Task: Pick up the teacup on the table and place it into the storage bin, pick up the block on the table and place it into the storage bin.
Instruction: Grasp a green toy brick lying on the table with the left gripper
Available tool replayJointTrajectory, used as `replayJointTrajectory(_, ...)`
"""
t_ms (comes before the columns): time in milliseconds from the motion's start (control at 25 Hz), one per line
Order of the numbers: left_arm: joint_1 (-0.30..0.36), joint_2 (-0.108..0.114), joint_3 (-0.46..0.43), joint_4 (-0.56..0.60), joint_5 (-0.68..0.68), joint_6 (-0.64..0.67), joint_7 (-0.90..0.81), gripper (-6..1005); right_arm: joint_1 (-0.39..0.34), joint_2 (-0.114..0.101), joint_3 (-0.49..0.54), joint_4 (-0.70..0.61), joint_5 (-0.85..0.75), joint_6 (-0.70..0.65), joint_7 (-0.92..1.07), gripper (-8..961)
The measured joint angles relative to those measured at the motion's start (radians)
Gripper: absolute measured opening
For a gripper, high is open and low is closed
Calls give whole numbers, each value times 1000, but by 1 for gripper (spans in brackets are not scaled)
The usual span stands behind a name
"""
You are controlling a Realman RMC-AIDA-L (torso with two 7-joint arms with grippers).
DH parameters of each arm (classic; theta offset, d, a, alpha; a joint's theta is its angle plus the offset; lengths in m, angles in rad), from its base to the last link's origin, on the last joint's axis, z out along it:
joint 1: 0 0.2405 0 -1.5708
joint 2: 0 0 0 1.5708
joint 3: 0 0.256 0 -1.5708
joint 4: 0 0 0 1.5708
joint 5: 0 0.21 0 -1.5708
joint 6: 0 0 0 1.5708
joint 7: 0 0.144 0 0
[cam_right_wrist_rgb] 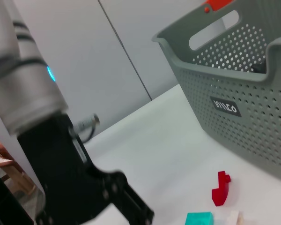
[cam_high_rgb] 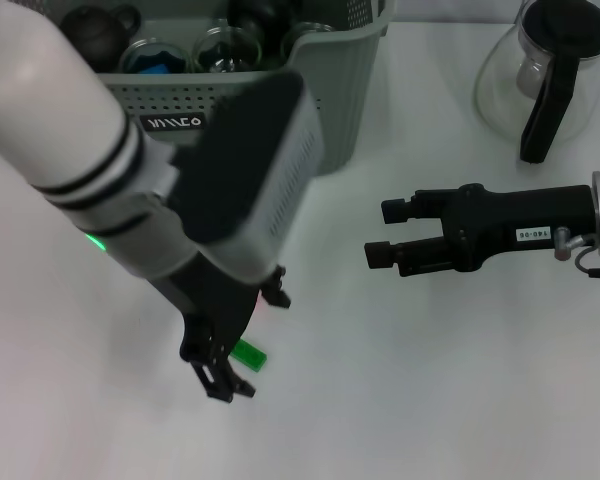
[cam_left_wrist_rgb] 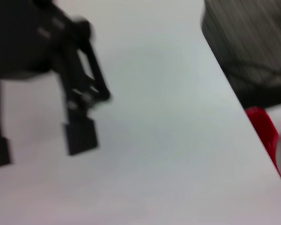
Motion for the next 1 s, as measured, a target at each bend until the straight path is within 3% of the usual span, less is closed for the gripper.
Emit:
replayJointTrajectory(240, -20, -2, 156, -71, 87, -79, 4, 929, 9, 3, 0, 1, 2, 3, 15, 885)
replayJointTrajectory(440, -29, -3, 216, -126, 103, -144, 16, 912, 10, 6, 0, 1, 4, 9, 18, 885)
replayJointTrajectory(680, -45, -3, 246, -175, 112, -195, 20, 891, 9, 7, 0, 1, 4, 11, 19, 885)
replayJointTrajectory(1000, -55, -3, 251, -223, 120, -229, 20, 702, 4, 7, 0, 1, 4, 12, 13, 885)
